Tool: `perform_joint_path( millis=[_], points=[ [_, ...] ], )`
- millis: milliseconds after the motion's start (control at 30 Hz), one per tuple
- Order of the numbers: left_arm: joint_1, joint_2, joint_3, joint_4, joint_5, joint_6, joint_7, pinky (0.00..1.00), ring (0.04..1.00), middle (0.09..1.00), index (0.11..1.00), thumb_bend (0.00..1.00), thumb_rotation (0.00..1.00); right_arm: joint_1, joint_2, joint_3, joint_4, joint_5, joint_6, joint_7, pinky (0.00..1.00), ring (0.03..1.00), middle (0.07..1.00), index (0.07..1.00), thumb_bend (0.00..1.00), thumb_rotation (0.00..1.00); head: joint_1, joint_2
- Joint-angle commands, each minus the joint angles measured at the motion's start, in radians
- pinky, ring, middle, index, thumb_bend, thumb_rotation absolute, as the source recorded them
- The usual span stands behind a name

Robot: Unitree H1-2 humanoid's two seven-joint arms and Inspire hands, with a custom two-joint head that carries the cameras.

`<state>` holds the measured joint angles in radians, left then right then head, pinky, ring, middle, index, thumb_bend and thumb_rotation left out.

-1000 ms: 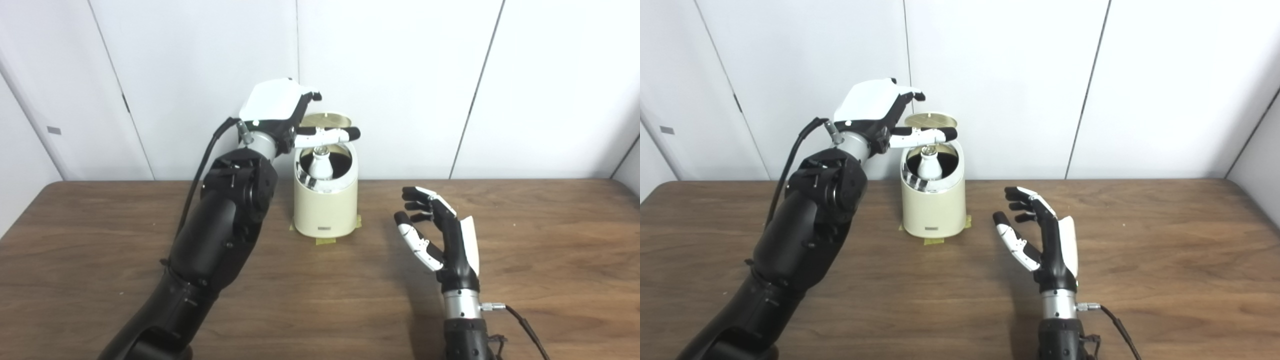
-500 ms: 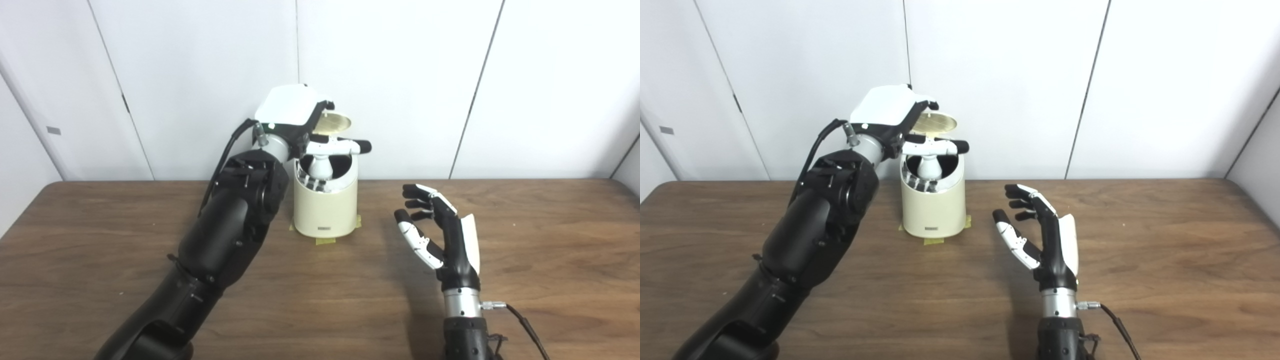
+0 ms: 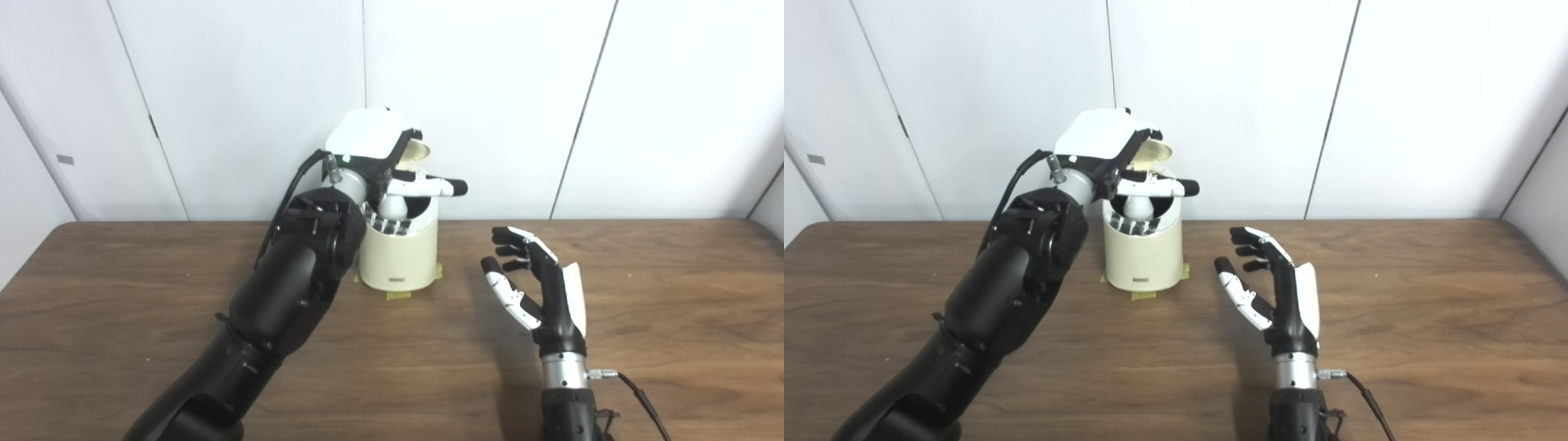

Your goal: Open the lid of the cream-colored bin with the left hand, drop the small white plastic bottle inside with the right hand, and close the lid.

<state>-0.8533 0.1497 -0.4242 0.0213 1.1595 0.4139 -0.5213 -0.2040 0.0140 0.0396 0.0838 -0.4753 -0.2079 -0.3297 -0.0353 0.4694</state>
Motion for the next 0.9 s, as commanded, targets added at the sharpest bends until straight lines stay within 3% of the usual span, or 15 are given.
perform_joint_path(
  millis=[0,400,867],
  points=[
    [-0.049,0.004,0.005,-0.032,0.031,0.006,0.015,1.00,0.980,0.876,0.845,0.99,1.00,-0.034,-0.002,-0.003,-0.028,0.005,-0.020,-0.012,0.55,0.660,0.695,0.698,0.25,0.59,-0.001,0.000],
    [-0.001,-0.003,0.010,-0.085,0.066,0.024,-0.048,1.00,0.991,0.880,0.845,0.97,1.00,-0.027,-0.004,0.002,-0.045,-0.005,-0.007,-0.003,0.55,0.659,0.696,0.701,0.26,0.62,-0.003,0.006],
    [0.045,-0.005,0.008,-0.082,0.080,0.015,-0.048,1.00,0.986,0.877,0.841,1.00,1.00,-0.023,0.000,0.005,-0.060,0.017,-0.017,0.000,0.55,0.663,0.695,0.696,0.25,0.56,-0.008,0.017]
  ],
)
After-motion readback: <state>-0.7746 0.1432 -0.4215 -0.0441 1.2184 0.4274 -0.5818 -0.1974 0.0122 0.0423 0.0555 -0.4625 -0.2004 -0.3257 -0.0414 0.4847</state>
